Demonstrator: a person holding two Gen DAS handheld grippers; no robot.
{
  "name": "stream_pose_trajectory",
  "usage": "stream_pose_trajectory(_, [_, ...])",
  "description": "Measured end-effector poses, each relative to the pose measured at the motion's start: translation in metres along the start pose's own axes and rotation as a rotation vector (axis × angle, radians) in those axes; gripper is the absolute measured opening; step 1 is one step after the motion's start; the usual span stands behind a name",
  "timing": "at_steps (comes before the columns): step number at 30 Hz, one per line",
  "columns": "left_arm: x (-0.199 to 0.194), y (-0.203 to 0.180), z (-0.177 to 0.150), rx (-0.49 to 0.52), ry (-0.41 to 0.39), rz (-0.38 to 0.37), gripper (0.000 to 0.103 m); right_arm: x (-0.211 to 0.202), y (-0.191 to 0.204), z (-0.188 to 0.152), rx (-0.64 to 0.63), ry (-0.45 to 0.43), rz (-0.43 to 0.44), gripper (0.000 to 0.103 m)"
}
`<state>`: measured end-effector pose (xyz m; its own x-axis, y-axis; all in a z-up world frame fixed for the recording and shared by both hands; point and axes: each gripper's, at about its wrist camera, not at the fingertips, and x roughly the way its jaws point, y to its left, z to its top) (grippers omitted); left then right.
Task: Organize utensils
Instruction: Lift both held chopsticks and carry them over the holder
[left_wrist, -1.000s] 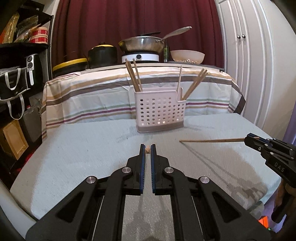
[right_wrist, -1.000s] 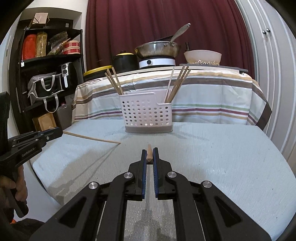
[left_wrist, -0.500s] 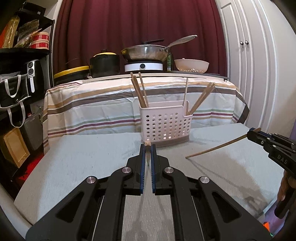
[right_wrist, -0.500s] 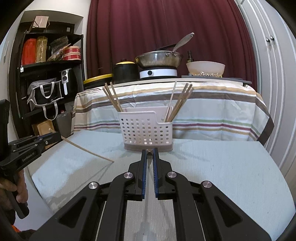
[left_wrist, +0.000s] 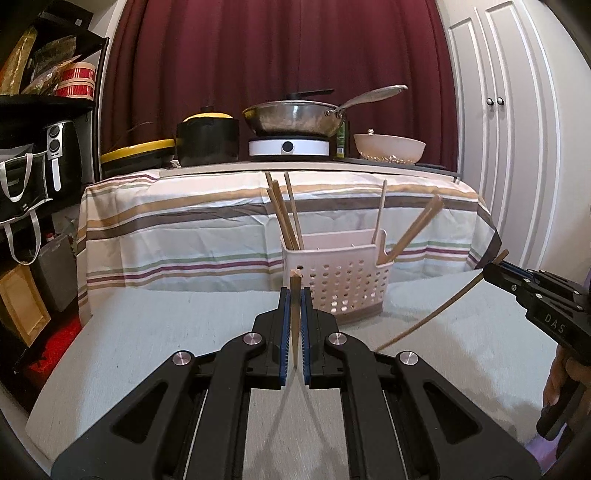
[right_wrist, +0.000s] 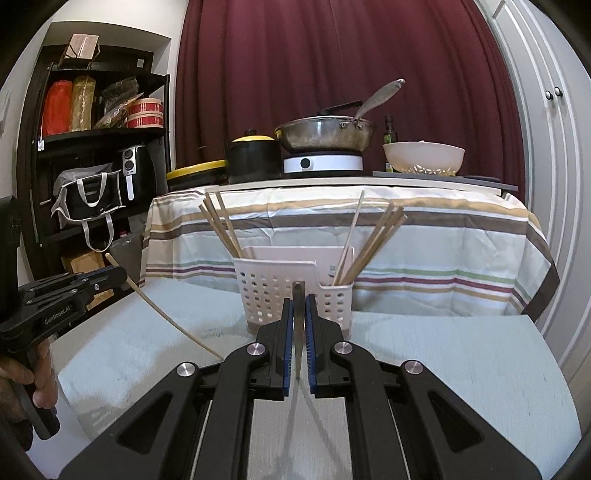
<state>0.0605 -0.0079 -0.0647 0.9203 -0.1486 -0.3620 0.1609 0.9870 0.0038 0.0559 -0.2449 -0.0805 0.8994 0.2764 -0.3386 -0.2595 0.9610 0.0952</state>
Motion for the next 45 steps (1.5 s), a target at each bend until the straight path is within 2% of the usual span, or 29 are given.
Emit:
stream_pose_trajectory(12, [0.017, 0.007, 0.022, -0.021, 0.016, -0.027, 0.006, 0.017, -0.01, 0.021, 0.033, -0.014, 0.023, 0.007])
stream_pose_trajectory(19, [0.012, 0.011, 0.042, -0.034, 0.003, -0.065, 0.006, 0.019, -0.013, 0.036, 0.043, -0.04, 0.039, 0.007])
stream_pose_trajectory(35, [0.001, 0.005, 0.108, -0.006, -0.077, -0.145, 0.006, 0.01, -0.021, 0.106, 0.0, -0.229, 0.049, 0.007])
stream_pose_trajectory(45, [0.017, 0.005, 0.143, 0.005, -0.134, -0.123, 0.006, 0.033, -0.027, 0.142, -0.026, -0.303, 0.039, 0.007])
